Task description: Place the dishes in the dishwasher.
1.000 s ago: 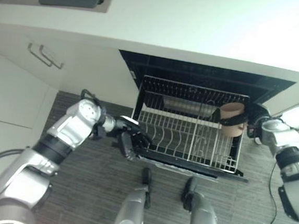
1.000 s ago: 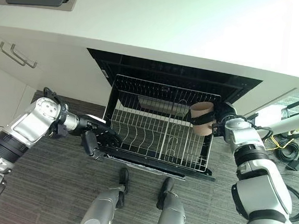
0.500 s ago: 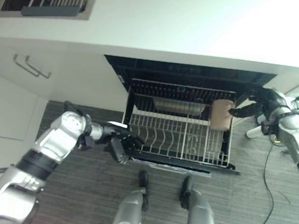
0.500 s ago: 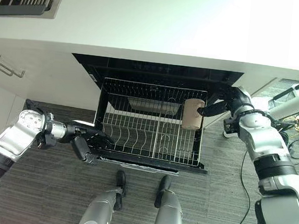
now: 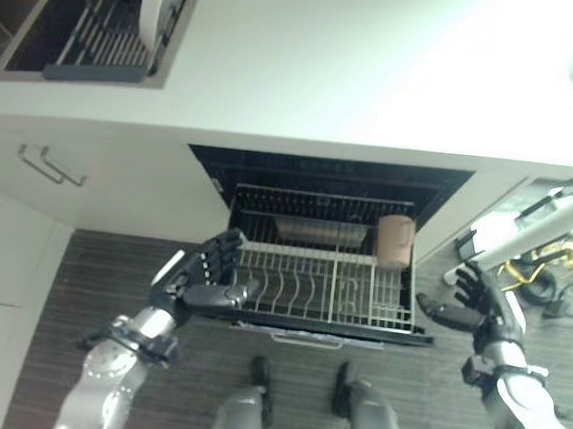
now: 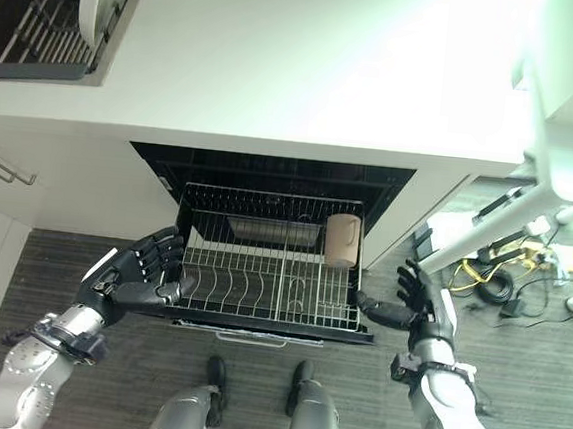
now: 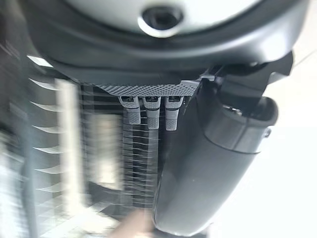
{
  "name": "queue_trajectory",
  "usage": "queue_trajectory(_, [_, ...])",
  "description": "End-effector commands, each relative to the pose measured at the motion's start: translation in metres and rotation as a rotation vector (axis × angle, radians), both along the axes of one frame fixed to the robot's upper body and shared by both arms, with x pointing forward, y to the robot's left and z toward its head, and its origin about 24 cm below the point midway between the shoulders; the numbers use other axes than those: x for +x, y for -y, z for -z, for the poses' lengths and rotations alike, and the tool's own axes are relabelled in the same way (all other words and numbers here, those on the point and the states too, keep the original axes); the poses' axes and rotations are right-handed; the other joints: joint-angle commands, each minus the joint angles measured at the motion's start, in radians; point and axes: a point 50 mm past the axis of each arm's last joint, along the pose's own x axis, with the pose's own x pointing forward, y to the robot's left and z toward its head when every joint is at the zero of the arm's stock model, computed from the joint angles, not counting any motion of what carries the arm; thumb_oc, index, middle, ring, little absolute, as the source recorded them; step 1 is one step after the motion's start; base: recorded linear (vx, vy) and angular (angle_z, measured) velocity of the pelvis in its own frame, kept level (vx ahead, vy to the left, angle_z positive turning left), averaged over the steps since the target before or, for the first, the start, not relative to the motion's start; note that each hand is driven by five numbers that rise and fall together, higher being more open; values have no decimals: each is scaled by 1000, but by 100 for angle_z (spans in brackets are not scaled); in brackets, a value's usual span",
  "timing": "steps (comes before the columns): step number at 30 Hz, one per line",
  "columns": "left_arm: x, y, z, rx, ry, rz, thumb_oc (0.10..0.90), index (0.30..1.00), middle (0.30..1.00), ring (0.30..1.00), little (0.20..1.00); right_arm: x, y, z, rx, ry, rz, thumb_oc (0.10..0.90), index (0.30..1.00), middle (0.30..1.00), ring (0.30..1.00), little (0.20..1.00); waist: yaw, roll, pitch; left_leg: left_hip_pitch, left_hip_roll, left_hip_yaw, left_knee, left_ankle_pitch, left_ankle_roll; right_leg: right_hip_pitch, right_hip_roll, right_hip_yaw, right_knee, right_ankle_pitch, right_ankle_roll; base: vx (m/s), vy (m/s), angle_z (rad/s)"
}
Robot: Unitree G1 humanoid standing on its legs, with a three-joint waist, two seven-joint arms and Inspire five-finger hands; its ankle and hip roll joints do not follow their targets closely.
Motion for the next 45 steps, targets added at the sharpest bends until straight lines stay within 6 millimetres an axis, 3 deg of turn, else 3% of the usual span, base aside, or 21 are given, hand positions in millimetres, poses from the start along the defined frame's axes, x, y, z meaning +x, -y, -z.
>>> queue_trajectory(1, [9,-4,-70,-72,439,-61,800,900,900,900,900,27,-11,-93,-123,526,-128,800,900,900,900,900,2,4,-92,15,10,12,111,-130,-3,88,5,62,-122,28,92,101,-17,-5])
queue_trajectory(5, [-1,-5,-91,-100,634,-190,800,900,900,900,900,20,-20,-104,-76,639,-149,800,900,900,900,900,-2,2,-134,50,17,20,111,-143,-7,127,9,65,-122,6,86,102,-7,-4])
queue_trajectory(21, [-7,-12,-85,-46,575,-220,800,900,900,900,900,8,-16,-103,-98,642,-203,800,900,900,900,900,-5,1,-186,103,15,23,111,-164,0,180,1,56,-122,-18,95,37,9,-4])
queue_trajectory(22, [-10,-13,-84,-107,601,-227,800,900,900,900,900,-7,-14,-104,-105,670,-264,800,900,900,900,900,-22,-17,-200,64,-93,-28,111,-149,41,141,95,148,-122,19,82,37,11,1])
queue_trajectory(28, [-18,-18,-79,-118,576,-217,800,900,900,900,900,-14,-11,-105,-95,671,-253,800,900,900,900,900,-13,-24,-217,91,-90,-20,111,-155,43,165,112,141,-122,-12,60,102,-53,11])
queue_trajectory(30, [-18,-17,-80,-131,576,-185,800,900,900,900,900,-15,-5,-108,-124,671,-231,800,900,900,900,900,-3,-45,-198,115,-101,51,111,-105,26,184,82,127,-122,-16,44,135,-38,31])
queue_trajectory(31, [-16,-14,-82,-137,585,-163,800,900,900,900,900,-15,-2,-110,-146,677,-209,800,900,900,900,900,1,-59,-180,114,-66,96,111,-24,-3,195,56,108,-122,-8,40,62,24,48])
queue_trajectory(32, [-14,-12,-84,-136,591,-153,800,900,900,900,900,-14,0,-111,-157,681,-196,800,900,900,900,900,0,-64,-168,106,-34,113,111,3,-17,199,44,96,-122,-3,39,50,181,57])
queue_trajectory(33, [-13,-10,-85,-140,598,-145,800,900,900,900,900,-12,3,-114,-171,690,-184,800,900,900,900,900,-7,-63,-157,101,17,124,111,-33,-17,201,27,83,-122,2,47,65,321,63])
queue_trajectory(34, [-14,-10,-86,-144,600,-147,800,900,900,900,900,-11,3,-116,-176,698,-185,800,900,900,900,900,-9,-53,-155,94,47,105,111,-51,-19,203,25,83,-122,1,54,103,458,63])
queue_trajectory(38, [-28,-17,-89,-137,643,-190,800,900,900,900,900,-15,5,-129,-197,729,-220,800,900,900,900,900,-4,-19,-177,17,161,-105,111,-45,-73,200,4,152,-122,-22,85,167,578,19])
queue_trajectory(40, [-29,-17,-91,-136,665,-186,800,900,900,900,900,-12,5,-135,-172,751,-204,800,900,900,900,900,0,-7,-182,17,153,-140,111,-59,-85,196,-28,164,-122,-21,112,164,609,-56])
queue_trajectory(43, [-17,-13,-98,-129,679,-139,800,900,900,900,900,-12,1,-137,-148,795,-146,800,900,900,900,900,-11,-3,-190,26,130,-93,111,-82,-85,190,-128,140,-122,22,185,134,533,-57])
queue_trajectory(45, [-7,-7,-103,-137,661,-75,800,900,900,900,900,-15,-8,-131,-140,781,-161,800,900,900,900,900,-8,-27,-191,40,37,-85,111,-121,-51,181,-218,112,-122,153,200,175,603,13])
